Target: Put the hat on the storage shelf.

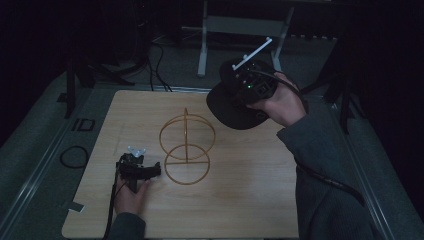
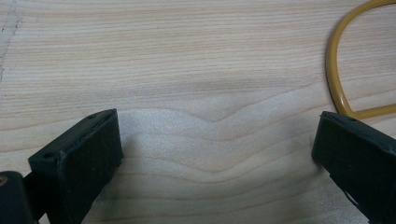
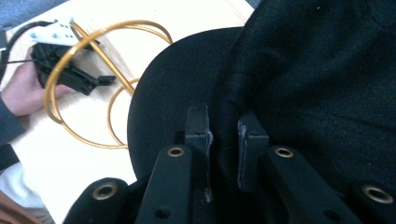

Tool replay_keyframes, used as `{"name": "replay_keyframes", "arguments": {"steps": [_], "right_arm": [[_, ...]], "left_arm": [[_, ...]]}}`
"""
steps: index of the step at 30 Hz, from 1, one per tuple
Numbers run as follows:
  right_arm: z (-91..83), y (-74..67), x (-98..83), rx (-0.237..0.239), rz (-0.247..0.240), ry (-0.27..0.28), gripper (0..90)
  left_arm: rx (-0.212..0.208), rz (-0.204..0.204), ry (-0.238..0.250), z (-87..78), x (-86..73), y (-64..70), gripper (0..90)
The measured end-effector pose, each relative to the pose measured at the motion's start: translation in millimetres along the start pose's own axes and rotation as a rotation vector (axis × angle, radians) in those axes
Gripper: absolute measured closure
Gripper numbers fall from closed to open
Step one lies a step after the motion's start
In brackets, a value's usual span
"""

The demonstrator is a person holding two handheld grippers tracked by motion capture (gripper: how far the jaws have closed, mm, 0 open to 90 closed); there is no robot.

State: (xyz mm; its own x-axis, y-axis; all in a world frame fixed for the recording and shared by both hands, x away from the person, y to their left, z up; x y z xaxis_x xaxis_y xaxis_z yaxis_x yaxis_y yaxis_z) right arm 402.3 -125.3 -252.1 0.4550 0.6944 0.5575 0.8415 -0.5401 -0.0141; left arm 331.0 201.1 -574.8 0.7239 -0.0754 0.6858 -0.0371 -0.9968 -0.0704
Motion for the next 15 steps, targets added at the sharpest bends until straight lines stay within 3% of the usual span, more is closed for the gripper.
{"name": "replay_keyframes", "arguments": {"steps": [15], "right_arm": [[6.1, -24.1, 23.0, 0.058, -0.056, 0.008, 78.4]], "left_arm": [[0.0, -0.001, -0.001, -0.1, 0.0, 0.0, 1.2]]}}
Point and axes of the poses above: each handheld gripper's, and its own axes: z roughly forward along the jaws, x roughly out of its top, y roughly to its right, the point moved 1 cm from there along z, roughly forward along the jaws, and after that the axes turned 6 degrees about x, right-handed, at the moved point
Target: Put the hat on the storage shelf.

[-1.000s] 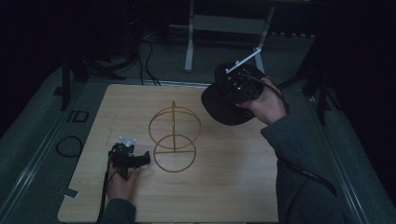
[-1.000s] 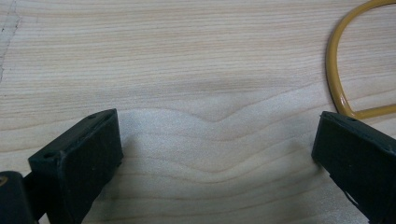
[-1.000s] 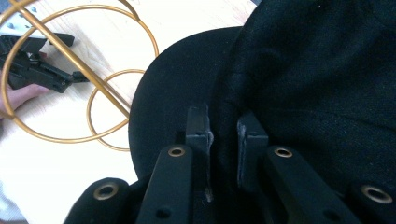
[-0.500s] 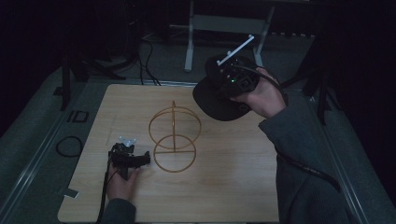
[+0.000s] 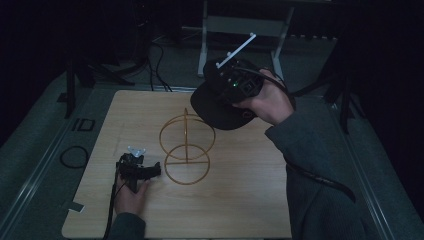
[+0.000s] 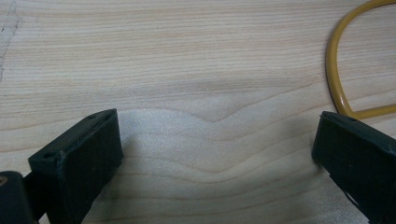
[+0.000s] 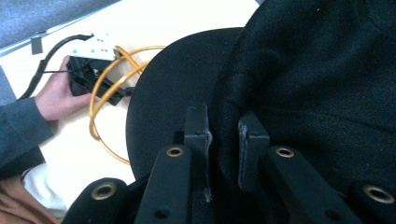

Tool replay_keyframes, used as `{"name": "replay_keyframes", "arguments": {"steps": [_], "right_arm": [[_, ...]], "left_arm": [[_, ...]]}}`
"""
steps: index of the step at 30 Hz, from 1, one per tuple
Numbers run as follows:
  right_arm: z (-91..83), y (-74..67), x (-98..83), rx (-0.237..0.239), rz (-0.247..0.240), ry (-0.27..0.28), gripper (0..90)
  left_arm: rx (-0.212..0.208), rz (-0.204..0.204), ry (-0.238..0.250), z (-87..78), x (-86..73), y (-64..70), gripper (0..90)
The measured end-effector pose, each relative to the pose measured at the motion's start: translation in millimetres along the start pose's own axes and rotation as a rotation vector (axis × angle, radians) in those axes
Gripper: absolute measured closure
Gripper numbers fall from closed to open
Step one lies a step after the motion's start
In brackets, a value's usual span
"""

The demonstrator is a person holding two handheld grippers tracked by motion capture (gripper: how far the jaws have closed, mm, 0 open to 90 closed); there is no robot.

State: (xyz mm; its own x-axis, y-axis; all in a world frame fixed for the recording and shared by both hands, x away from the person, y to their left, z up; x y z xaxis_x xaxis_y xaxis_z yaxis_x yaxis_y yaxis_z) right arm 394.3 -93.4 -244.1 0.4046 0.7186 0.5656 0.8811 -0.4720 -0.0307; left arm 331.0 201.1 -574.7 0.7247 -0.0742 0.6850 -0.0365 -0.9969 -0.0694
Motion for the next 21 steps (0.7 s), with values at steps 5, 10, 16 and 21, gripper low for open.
{"name": "replay_keyframes", "arguments": {"steps": [5, 10, 16, 21], "right_arm": [[4.6, -7.4, 4.9, 0.018, -0.01, -0.003, 78.0], [6.7, -16.9, 9.1, 0.032, -0.033, -0.005, 77.8], [11.5, -30.2, 15.4, 0.055, -0.058, -0.008, 77.7], [17.1, -41.2, 20.0, 0.075, -0.095, -0.014, 77.5]], "left_arm": [[0.001, -0.002, 0.002, 0.2, -0.1, 0.1, 1.2], [0.001, 0.0, 0.001, 0.1, 0.0, 0.1, 1.2], [0.0, 0.0, 0.001, 0.1, 0.0, 0.0, 1.2], [0.001, 0.0, 0.001, 0.1, 0.0, 0.0, 1.2]]}}
Point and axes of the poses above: each handheld gripper's, and its own axes: z roughly forward along the jaws, x roughly out of its top, y roughly to its right, the point moved 1 cm from there along z, roughly forward along the jaws, and after that the axes turned 6 degrees about x, right-handed, at the moved point
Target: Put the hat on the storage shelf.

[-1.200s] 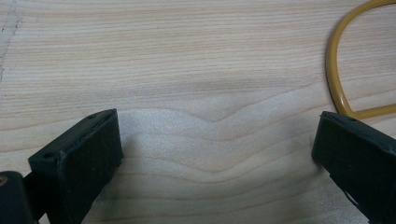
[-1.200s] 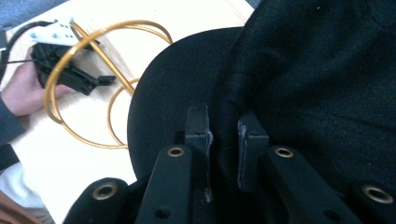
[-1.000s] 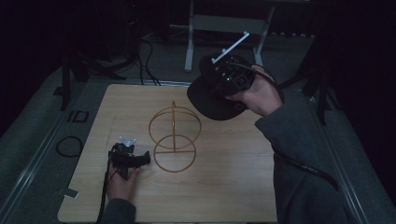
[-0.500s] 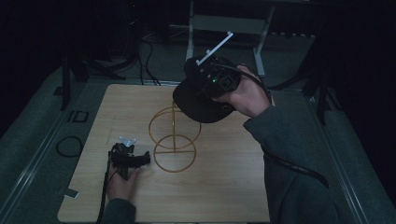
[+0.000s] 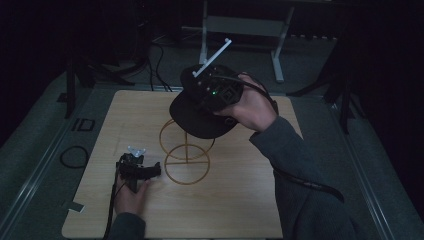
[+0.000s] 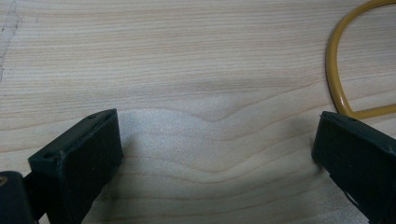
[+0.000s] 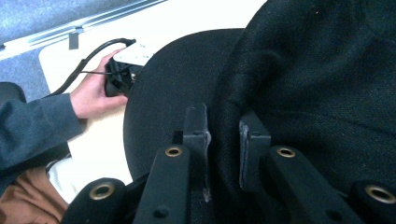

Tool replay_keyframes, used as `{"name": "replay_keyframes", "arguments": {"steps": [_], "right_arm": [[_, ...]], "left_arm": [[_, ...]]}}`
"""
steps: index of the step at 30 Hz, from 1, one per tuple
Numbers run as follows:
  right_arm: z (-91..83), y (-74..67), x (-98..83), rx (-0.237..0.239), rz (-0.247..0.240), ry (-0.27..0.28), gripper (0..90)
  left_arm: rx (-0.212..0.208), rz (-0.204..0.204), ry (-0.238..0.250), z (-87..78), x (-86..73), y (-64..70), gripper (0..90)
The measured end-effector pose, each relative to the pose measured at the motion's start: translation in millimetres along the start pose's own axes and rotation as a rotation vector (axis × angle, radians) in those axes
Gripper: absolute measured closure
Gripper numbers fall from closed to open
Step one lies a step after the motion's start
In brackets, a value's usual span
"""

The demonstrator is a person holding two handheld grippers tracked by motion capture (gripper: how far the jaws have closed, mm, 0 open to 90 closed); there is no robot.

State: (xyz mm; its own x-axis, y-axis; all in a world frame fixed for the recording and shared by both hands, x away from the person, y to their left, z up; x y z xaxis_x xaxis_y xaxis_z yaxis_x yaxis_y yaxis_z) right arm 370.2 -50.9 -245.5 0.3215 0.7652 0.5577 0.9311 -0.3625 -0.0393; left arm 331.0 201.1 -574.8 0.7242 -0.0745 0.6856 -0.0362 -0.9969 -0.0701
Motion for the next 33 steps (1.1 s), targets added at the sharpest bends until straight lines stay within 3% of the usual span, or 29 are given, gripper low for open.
{"name": "replay_keyframes", "arguments": {"steps": [33], "right_arm": [[31.6, -35.8, 18.6, 0.051, -0.101, -0.034, 77.1]], "left_arm": [[0.0, 0.0, 0.0, 0.0, 0.0, 0.0, 1.2]]}}
Point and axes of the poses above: each handheld gripper's, and its own axes: z roughly forward along the jaws, x roughly out of its top, y roughly to its right, the point moved 1 cm from there along z, roughly forward along the jaws, and after that the axes turned 6 degrees about x, right-handed, at the moved point
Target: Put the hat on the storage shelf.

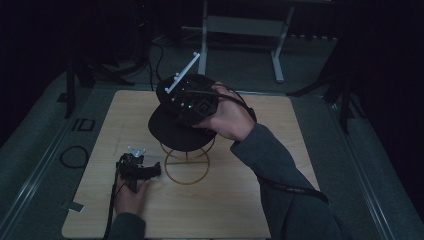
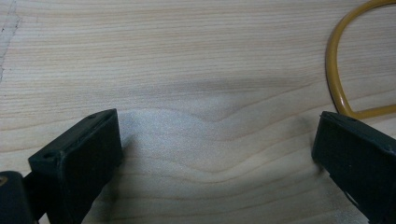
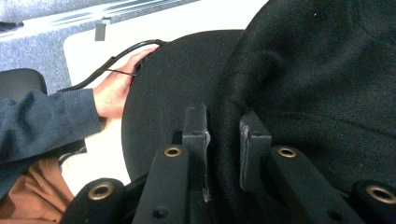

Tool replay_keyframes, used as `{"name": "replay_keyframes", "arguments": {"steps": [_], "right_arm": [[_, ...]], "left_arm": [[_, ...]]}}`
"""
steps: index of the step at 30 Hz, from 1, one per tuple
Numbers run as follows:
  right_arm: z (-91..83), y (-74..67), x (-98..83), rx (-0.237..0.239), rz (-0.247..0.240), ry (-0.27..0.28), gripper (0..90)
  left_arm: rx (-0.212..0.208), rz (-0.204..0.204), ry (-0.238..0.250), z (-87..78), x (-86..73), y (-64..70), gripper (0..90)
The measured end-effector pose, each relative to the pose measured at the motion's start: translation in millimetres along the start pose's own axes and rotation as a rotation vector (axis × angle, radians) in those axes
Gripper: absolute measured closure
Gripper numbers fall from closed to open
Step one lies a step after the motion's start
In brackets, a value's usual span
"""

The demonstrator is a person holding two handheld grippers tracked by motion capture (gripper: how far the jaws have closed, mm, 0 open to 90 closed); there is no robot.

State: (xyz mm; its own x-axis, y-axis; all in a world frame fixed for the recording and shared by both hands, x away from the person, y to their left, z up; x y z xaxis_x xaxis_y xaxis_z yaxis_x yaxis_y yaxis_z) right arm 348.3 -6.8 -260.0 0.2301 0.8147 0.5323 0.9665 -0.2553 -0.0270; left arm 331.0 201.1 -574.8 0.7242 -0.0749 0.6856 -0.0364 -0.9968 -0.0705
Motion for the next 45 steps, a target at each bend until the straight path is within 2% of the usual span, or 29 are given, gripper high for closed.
{"name": "replay_keyframes", "arguments": {"steps": [13, 45], "right_arm": [[8.6, -13.0, 6.0, 0.023, -0.044, -0.012, 77.1], [41.9, -21.1, 4.6, 0.051, -0.057, -0.077, 76.3]], "left_arm": [[0.0, 0.0, 0.0, 0.0, 0.0, 0.0, 1.2], [-0.002, 0.002, -0.003, -0.2, 0.0, -0.2, 1.2]]}}
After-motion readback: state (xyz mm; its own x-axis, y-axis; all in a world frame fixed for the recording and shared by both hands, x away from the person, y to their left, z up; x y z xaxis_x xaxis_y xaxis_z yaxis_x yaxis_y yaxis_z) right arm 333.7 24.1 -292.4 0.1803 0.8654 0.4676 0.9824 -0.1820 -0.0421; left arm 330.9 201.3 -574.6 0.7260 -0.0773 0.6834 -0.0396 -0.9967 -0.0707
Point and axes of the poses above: each handheld gripper's, and its own axes: z roughly forward along the jaws, x roughly out of its top, y roughly to its right, the point moved 1 cm from there along z, roughly forward along the jaws, and after that the axes turned 6 degrees about x, right-handed, at the moved point
